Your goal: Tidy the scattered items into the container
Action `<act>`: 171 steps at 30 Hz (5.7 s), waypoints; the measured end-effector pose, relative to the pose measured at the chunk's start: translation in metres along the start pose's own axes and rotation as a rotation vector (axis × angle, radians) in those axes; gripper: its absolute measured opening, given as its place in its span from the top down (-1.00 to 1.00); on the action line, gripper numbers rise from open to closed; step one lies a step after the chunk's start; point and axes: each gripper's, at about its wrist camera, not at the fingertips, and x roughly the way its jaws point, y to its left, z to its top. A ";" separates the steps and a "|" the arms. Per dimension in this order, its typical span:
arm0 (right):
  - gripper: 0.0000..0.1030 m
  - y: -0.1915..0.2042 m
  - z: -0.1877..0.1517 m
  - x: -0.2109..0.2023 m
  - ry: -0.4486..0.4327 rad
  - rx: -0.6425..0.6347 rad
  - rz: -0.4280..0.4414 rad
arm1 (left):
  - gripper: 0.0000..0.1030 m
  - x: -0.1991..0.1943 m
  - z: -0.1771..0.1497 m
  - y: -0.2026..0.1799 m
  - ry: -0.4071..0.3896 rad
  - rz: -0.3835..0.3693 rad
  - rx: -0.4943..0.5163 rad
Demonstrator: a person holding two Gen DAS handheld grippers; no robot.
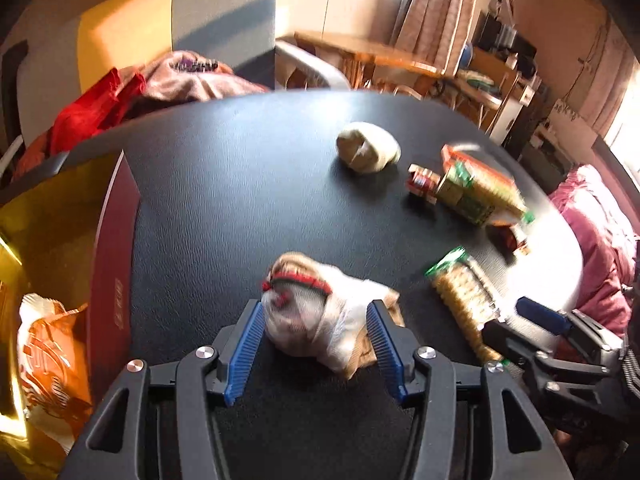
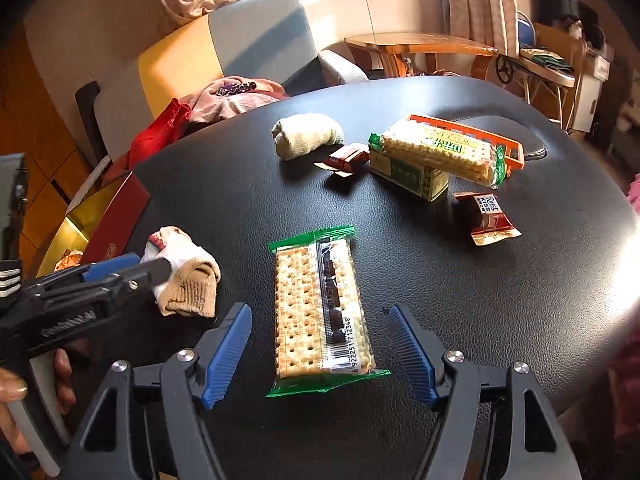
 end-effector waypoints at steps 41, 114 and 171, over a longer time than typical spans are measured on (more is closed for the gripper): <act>-0.48 0.007 0.004 0.033 0.003 -0.131 -0.099 | 0.01 0.048 0.034 -0.007 0.057 0.039 -0.188; -0.03 0.281 0.052 0.043 0.116 -0.175 0.483 | 0.01 -0.153 -0.072 0.222 -0.244 0.339 -0.410; -0.47 -0.032 0.068 0.022 0.042 0.168 0.201 | -0.02 -0.024 -0.028 0.002 0.027 0.007 0.062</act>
